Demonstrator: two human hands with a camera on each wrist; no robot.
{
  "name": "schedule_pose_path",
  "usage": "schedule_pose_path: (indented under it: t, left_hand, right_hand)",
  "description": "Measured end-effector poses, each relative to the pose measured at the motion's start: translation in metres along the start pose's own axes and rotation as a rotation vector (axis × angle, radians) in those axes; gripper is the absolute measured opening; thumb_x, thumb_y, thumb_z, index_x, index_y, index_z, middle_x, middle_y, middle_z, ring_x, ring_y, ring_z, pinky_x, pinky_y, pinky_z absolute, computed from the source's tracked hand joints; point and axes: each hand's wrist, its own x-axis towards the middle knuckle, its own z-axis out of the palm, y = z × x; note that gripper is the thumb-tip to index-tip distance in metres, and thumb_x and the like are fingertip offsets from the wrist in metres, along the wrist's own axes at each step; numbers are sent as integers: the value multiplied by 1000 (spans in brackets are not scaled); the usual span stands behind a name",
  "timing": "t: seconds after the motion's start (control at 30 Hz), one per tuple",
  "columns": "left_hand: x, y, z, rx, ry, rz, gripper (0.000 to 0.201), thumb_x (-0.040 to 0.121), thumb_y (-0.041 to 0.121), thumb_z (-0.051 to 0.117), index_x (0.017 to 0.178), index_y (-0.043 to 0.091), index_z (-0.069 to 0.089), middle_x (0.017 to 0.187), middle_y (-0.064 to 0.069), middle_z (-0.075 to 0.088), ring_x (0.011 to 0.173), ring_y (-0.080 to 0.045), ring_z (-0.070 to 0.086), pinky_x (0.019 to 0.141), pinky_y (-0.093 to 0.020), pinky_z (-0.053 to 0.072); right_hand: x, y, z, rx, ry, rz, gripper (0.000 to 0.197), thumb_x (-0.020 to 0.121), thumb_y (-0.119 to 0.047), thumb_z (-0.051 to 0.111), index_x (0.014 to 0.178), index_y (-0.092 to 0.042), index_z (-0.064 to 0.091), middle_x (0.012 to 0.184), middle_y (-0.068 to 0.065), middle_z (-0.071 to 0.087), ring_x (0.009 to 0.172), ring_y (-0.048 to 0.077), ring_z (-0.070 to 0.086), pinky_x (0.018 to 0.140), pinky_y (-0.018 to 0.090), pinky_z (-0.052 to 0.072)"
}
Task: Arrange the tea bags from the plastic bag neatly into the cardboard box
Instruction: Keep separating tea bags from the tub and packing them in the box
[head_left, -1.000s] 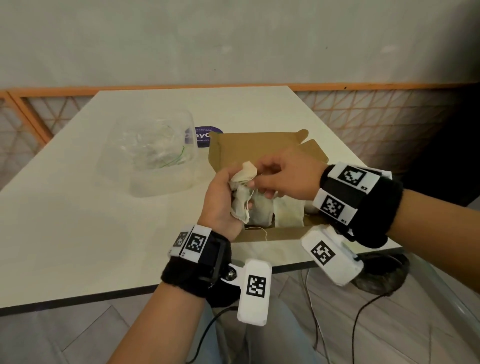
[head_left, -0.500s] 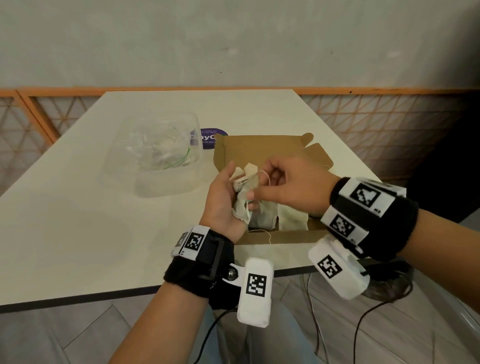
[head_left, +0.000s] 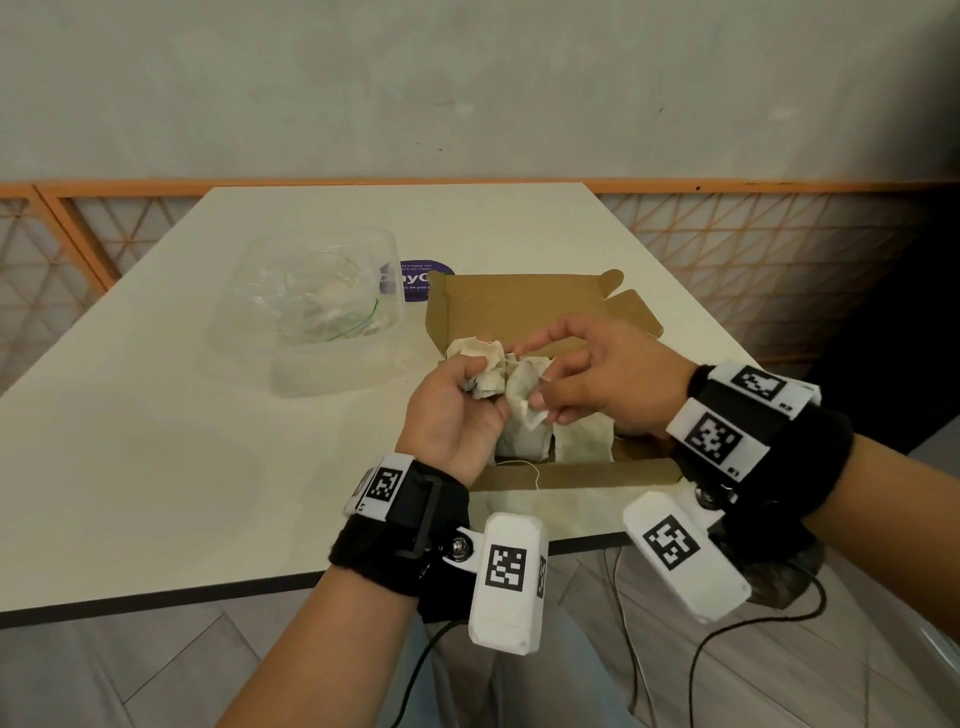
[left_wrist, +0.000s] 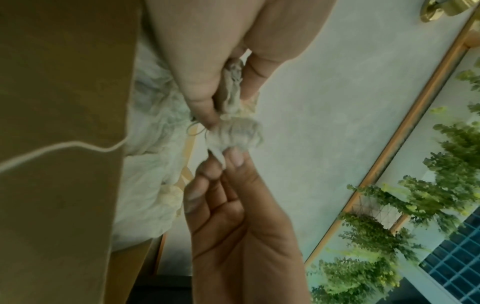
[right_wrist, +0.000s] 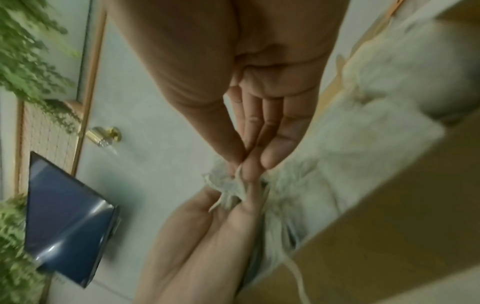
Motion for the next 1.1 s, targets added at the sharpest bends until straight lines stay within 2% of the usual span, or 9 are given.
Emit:
schedule_pose_path:
  t: [0.13,0.27,0.4,0.5,0.73,0.83,0.9,0.97,1.1]
  left_hand:
    - [-2,3,2,-67,4,22,18,94,1,35,101,0,51,97,-22,65,81,-26,69,71,-32,58]
    - [-3,2,3,-70,5,-11,18,98,11,41,103,0,53,100,-21,65,78,-26,70,77,-39,56]
    - [-4,0,5,37,-43,-39,33,98,36,44,107,5,52,100,-18,68,88,-26,67,82,-35,55]
    - [-6,1,7,93,-114,-27,42,93,43,46,112,7,54,105,-16,66,97,-23,64,84,-33,54]
    - [-6,-1,1,94,-139,10,20,88,1,45,105,-5,54,99,-16,68,88,-20,67,94,-37,50]
    - [-6,3,0,50,-149,-13,27,94,13,43,111,-5,54,112,-22,65,103,-27,66,97,-39,49]
    - [-6,3,1,99,-154,-31,32,97,23,40,116,-1,51,112,-21,63,96,-26,67,79,-36,56]
    - [-7,2,2,142,-163,-35,33,99,27,35,111,1,51,102,-16,64,80,-21,65,64,-31,52]
    - [-6,2,2,136,-125,-44,48,96,32,41,130,0,47,89,-7,60,67,-12,57,66,-25,55]
  right_hand:
    - [-2,3,-21,-25,113,-49,32,76,3,69,96,-20,57,77,16,65,59,14,59,66,30,53]
    - [1,0,-27,-145,190,-168,30,78,0,68,94,-24,60,61,1,59,58,17,54,74,44,51]
    - [3,-12,-16,-193,36,-172,48,78,-2,70,117,-20,51,69,4,61,65,17,56,66,30,47]
    - [6,-18,3,-294,-27,-169,47,78,-3,70,117,-14,47,74,5,64,64,13,59,66,26,52]
    - [16,-22,3,-250,10,-115,29,79,-4,65,101,-15,51,80,12,72,77,26,69,82,46,56]
    - [11,-22,3,-353,30,-122,31,74,-32,76,92,-10,61,69,-1,72,64,13,66,69,33,56]
    - [8,-20,10,-393,9,-120,39,73,-38,75,87,-3,66,59,-17,67,53,0,59,62,26,51]
    - [12,-14,16,-398,28,-141,34,75,-33,74,86,-2,68,61,-8,69,52,2,58,60,23,48]
    - [18,-11,10,-170,94,-120,11,79,-17,72,85,-7,70,63,1,66,52,5,57,51,14,46]
